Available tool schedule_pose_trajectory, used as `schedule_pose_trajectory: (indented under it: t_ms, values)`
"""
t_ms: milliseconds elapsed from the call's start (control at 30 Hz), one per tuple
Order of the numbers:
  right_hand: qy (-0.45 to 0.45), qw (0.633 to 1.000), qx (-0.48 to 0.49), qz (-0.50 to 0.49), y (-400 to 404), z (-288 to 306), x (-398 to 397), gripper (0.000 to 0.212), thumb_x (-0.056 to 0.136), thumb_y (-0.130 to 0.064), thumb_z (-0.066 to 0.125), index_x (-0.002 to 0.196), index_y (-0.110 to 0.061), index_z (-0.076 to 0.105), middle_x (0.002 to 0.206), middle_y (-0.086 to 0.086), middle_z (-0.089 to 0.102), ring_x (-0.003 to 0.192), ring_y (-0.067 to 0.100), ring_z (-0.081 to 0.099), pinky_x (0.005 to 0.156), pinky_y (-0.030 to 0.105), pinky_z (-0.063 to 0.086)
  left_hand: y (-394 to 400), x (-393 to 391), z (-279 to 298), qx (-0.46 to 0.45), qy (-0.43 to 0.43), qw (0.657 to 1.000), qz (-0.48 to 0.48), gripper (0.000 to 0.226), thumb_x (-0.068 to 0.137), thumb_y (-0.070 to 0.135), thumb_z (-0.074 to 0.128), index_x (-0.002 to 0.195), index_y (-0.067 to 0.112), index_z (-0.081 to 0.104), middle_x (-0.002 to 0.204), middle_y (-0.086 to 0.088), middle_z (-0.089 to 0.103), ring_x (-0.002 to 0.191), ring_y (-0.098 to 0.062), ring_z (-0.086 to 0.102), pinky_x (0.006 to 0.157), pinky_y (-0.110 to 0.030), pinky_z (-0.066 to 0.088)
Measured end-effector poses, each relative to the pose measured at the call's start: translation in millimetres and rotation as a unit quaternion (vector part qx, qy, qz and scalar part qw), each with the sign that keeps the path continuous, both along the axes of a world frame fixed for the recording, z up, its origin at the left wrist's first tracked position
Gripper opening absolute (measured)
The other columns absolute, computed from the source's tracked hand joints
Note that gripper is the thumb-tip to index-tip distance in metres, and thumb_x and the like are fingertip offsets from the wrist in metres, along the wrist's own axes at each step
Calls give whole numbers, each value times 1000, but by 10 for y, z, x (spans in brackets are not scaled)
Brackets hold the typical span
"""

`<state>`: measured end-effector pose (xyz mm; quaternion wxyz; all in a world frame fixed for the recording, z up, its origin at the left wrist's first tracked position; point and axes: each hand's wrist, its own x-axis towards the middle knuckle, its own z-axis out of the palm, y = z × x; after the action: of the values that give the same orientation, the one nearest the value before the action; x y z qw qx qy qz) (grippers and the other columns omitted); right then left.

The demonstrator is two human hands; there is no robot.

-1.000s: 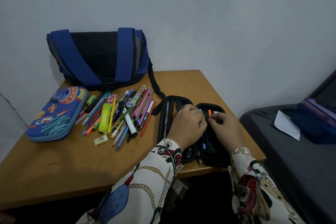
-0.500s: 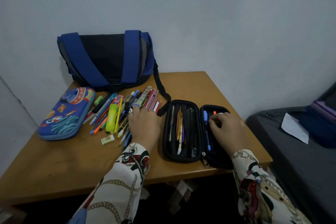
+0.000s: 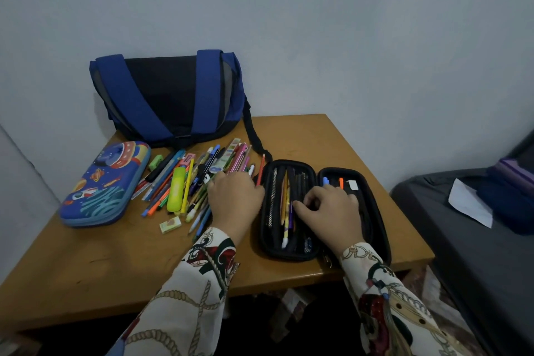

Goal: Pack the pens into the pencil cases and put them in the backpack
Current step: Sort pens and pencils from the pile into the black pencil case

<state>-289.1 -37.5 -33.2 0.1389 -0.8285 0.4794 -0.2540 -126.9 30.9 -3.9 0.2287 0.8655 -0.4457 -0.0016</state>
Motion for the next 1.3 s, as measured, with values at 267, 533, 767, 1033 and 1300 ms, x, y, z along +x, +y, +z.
schedule_pose_trajectory:
  t_ms: [267,533,767,1033,1300]
  values:
    - [43,999,-3,-1,0,-3,40,30,81,-63,63,81,-33,57,85,-14,52,94,12,49,90,35,32,2,-230,63,9,171,983,-70,27,83,30,63,76,5,68,65,-7,64,69,-24,64,73,-39,53]
    - [-1,1000,27,-4,-20,-15,48,18,89,-39,60,74,-29,59,80,-10,54,93,15,51,92,37,33,-59,-268,-6,35,125,986,-103,39,85,27,62,49,19,48,53,1,50,81,-31,62,78,-42,53]
    - [3,999,45,-7,-31,-11,58,23,88,-52,62,79,-31,60,88,-12,55,98,13,48,92,39,33,-123,-249,-44,46,121,986,-106,36,87,30,61,54,20,52,61,1,54,90,-29,62,81,-41,52]
    - [62,997,44,-18,-8,76,117,23,83,-56,62,83,-33,58,94,-12,53,109,16,50,93,40,34,-110,-175,-258,-9,125,979,-163,17,94,32,55,110,31,58,66,12,50,104,-27,51,90,-45,47]
    - [10,999,21,-26,3,-5,117,16,87,-41,60,74,-31,58,76,-12,48,90,11,46,90,37,28,-45,-223,-337,-60,85,981,-164,32,99,32,45,125,28,63,85,8,52,109,-21,45,92,-38,43]
